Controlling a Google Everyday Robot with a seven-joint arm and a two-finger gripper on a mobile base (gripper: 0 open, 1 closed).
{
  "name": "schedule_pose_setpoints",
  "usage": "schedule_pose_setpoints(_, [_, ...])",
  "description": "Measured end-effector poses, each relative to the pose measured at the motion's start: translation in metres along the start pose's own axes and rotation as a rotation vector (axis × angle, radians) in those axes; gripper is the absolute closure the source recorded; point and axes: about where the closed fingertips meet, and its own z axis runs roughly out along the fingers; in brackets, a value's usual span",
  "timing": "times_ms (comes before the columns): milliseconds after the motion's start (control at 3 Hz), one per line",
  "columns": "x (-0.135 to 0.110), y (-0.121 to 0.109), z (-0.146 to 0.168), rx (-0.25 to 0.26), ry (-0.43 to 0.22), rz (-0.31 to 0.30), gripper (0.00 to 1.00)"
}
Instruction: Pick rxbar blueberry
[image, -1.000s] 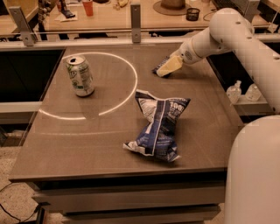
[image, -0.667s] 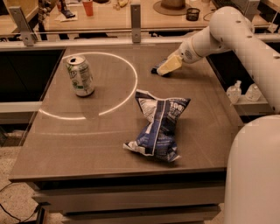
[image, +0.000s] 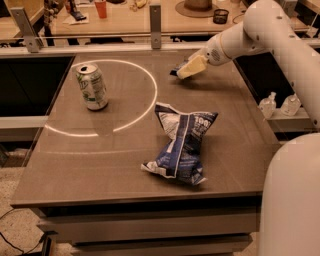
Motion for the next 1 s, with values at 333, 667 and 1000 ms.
schedule_pose_setpoints(333, [-0.04, 0.005, -0.023, -0.047, -0.156, 0.0, 1.0])
schedule_pose_setpoints(667, [-0.062, 0.014, -0.029, -0.138, -0.242, 0.016, 1.0])
schedule_pose_setpoints(1000, [-0.066, 0.015, -0.033, -0.146, -0.248, 0.012, 1.0])
